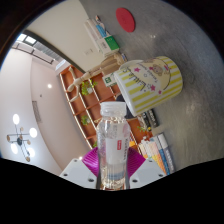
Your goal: Pour water
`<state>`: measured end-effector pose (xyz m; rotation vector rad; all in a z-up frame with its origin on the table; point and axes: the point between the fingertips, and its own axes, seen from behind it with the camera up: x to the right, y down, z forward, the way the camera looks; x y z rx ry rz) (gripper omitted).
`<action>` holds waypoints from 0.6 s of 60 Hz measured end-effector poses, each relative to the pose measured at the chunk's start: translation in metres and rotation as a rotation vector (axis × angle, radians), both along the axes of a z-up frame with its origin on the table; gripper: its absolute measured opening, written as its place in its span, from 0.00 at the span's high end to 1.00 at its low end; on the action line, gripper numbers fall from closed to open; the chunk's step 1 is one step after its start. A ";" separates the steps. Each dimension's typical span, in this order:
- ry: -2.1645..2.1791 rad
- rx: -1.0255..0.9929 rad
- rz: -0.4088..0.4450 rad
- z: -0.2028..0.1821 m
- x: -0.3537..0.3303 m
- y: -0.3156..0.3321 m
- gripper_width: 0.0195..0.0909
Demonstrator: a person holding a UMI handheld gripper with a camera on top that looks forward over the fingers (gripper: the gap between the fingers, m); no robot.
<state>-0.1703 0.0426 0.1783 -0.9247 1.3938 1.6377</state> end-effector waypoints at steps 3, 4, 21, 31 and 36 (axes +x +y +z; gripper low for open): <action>0.061 0.016 0.001 0.006 0.003 -0.001 0.77; 0.078 0.023 -0.002 0.008 0.004 0.000 0.77; -0.042 -0.004 -0.026 0.005 0.007 -0.006 0.77; -0.600 -0.033 -0.051 0.035 0.017 -0.010 0.77; -0.991 -0.133 -0.112 0.037 0.052 -0.011 0.77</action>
